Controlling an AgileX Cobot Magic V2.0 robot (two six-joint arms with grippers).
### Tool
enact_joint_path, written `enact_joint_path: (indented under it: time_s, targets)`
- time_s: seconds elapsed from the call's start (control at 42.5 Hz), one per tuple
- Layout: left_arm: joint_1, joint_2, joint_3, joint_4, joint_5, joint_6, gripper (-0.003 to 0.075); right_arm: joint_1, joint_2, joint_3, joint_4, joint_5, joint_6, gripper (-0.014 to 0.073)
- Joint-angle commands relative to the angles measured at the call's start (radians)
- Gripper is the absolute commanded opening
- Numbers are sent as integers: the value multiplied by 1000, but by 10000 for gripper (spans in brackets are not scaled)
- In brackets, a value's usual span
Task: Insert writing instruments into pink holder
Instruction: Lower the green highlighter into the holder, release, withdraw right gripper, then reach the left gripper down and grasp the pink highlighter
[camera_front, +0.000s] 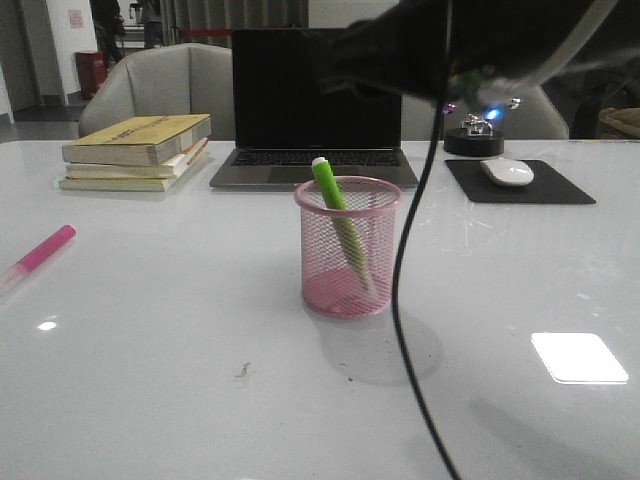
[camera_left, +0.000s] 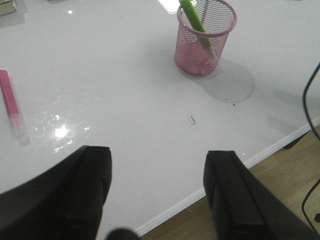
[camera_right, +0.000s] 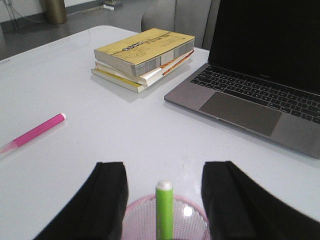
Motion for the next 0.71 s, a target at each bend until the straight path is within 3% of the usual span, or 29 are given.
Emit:
enact_joint_path:
  time_s: [0.0,0.212,0.353,0.471,0.682]
  targets:
    - [-8,2,-27,-15,-71,-1,454,-1,-179,-25,-18,199,-29,456]
    - [-8,2,-27,-15,-71,-1,454,-1,-439,-25,-28,693,-54,456]
    - [-8,2,-27,-15,-71,-1,454,-1,-557,-25,-40,933,-51,456]
    - [-8,2,-27,-15,-71,-1,454,-1,-623,-23,-40,1061,-35,456]
    - [-8,2,-27,-15,-70,-3,454,-1,-656,-15,-37,1107,-33,456]
